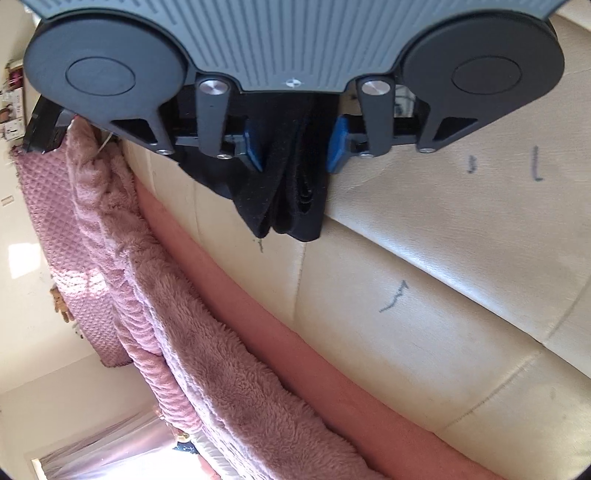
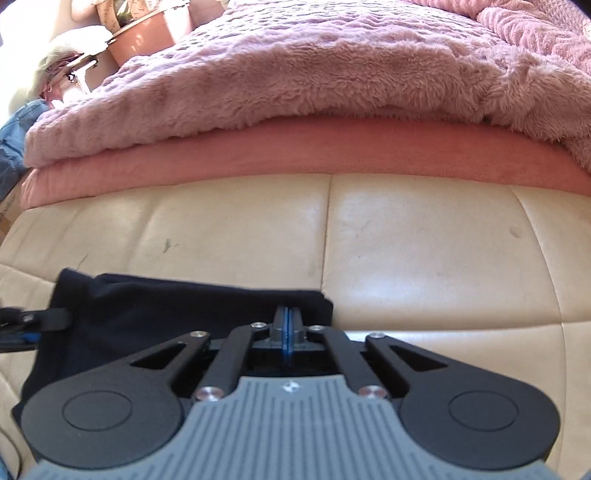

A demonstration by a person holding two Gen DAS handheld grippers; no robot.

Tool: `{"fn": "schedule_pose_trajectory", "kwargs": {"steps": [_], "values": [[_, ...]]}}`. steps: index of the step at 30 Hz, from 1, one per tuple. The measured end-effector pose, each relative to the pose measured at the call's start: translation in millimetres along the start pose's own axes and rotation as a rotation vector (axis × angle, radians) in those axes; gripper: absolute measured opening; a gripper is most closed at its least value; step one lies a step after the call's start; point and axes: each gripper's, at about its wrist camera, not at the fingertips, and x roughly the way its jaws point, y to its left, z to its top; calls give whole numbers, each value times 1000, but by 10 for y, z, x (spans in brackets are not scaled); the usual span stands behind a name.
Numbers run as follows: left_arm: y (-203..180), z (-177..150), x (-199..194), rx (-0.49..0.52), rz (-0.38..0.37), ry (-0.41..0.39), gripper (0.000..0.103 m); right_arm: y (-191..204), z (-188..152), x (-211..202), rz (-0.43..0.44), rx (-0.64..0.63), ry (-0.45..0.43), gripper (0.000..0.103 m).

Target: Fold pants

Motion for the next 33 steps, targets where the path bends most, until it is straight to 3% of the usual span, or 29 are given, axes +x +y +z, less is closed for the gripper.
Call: {"fn": "schedule_pose_trajectory", "kwargs": {"steps": [5,10,16,20,26,33], "values": [[-77,-141,-228,44,44,-56,49,104,-67,-242,-26,-52,-20,0],[-362,-397,-438,243,118,-112,49,279,-403,-673,26,-78,-19,3],[-614,-758,-470,425,132,-81,34,523,-1018,-1027,35,-140,8,3],[-561,-878,-416,412,146,-40,28,575,-1306,-1070,5,-160,34,3],[-456,-957,-342,408,192,14,27,523,-1448,-940,-21,-136,76,0],[-296,-919,-389,330,150,25,29,598,-1481,-964,-47,-184,68,0]]}}
